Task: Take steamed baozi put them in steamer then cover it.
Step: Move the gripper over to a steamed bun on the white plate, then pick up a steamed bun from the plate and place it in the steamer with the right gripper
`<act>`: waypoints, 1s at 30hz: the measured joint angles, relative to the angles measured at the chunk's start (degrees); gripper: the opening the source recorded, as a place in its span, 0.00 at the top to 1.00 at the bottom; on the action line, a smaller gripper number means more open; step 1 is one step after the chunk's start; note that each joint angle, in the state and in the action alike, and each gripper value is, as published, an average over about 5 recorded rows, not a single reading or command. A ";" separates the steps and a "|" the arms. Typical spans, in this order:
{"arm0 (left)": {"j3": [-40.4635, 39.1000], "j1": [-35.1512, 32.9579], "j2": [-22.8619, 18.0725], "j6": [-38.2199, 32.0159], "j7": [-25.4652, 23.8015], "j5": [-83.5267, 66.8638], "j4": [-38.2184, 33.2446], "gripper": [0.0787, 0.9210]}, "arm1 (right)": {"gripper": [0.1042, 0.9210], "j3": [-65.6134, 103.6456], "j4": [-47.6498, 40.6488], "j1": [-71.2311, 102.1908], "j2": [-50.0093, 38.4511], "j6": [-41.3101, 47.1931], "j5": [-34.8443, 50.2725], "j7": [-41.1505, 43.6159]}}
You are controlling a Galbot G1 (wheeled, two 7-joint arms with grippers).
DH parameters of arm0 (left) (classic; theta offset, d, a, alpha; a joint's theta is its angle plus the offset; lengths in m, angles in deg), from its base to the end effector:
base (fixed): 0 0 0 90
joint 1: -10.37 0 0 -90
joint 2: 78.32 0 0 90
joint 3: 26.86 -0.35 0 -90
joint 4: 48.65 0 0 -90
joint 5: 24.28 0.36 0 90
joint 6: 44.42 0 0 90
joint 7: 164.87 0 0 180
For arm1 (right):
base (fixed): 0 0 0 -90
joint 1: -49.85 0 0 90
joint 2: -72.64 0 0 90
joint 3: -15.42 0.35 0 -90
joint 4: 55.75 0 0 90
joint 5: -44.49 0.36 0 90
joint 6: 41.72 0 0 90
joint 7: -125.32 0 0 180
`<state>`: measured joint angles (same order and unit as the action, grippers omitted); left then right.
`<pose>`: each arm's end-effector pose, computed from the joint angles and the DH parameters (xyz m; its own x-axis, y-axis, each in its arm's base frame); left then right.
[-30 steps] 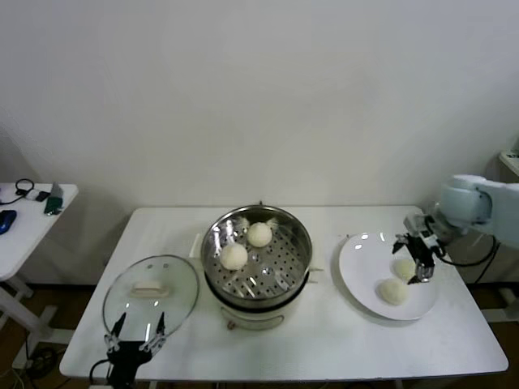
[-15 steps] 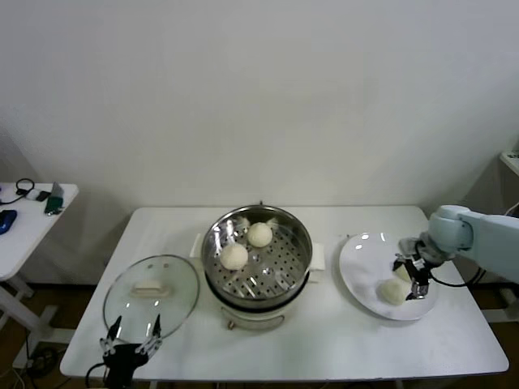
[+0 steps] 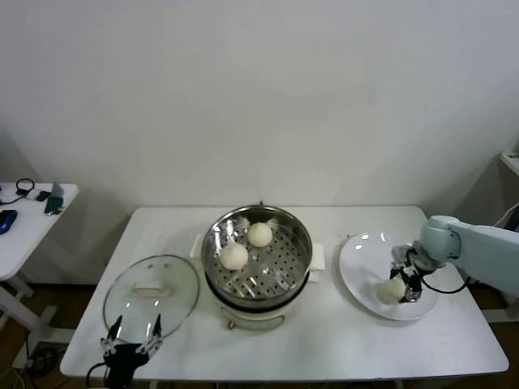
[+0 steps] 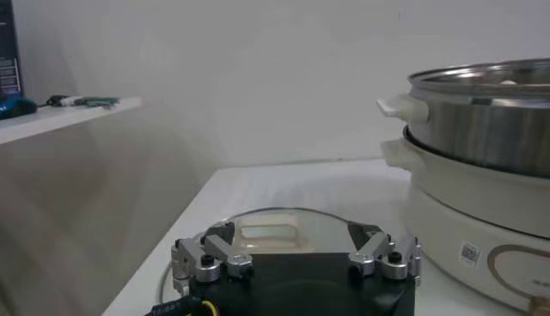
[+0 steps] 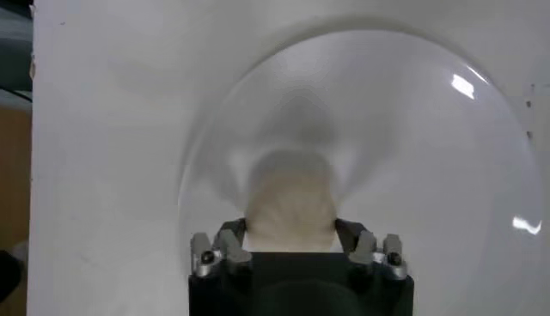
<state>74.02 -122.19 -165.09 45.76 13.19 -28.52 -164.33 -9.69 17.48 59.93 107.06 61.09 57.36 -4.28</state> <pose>0.1060 0.0721 -0.3556 -0.9537 -0.1121 0.2790 -0.0907 0.9919 0.0885 0.4805 -0.1980 -0.2340 -0.0879 -0.0007 0.9961 -0.9953 -0.0401 -0.0879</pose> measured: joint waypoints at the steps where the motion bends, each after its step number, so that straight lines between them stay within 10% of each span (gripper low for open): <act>1: -0.05 -0.02 0.01 0.01 0.01 0.01 -0.06 0.12 | 0.33 0.03 -0.01 -0.01 0.02 -0.04 0.02 0.04; 30: -0.40 -0.69 1.09 0.10 -0.01 0.99 -0.93 0.12 | 0.34 -9.20 14.92 -42.63 18.68 -25.22 9.35 7.61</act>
<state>73.63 -122.88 -164.00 45.87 13.18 -27.53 -165.26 -18.89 32.40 17.30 125.74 35.87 66.71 3.33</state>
